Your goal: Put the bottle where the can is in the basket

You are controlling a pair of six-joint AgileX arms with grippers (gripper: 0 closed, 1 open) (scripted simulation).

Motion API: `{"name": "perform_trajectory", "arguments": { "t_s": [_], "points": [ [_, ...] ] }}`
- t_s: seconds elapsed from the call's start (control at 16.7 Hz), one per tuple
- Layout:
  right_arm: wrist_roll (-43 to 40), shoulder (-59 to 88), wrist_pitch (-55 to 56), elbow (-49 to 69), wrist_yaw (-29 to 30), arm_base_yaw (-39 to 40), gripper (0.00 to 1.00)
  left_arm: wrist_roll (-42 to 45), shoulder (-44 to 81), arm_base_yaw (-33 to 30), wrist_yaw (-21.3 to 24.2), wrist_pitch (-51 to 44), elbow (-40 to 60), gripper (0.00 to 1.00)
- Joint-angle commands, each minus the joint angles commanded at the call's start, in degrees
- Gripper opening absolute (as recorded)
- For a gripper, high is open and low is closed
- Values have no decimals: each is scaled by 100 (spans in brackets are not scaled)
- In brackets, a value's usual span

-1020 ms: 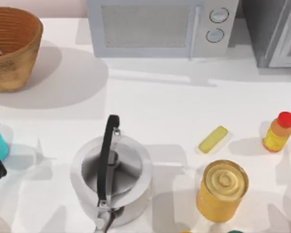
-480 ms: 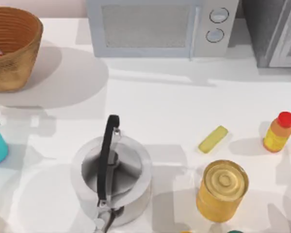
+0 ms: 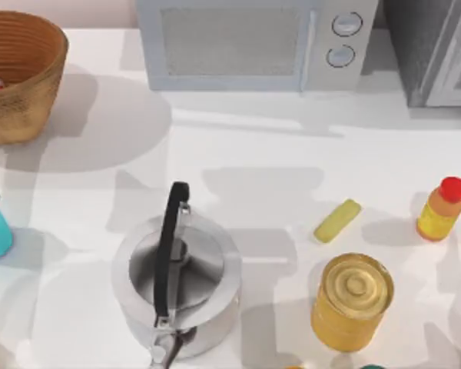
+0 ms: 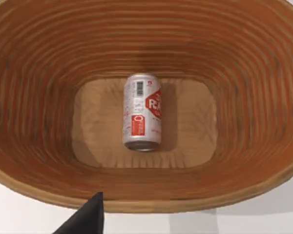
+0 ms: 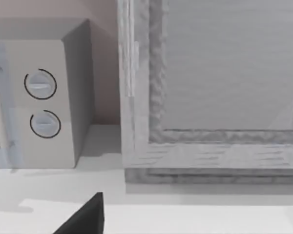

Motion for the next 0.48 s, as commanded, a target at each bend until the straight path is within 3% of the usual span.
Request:
{"name": "perform_trajectory", "arguments": {
  "t_s": [0.48],
  "points": [
    [0, 0, 0, 0, 0, 0, 100, 296, 3897, 237, 136, -1975, 3700, 100]
  ]
}}
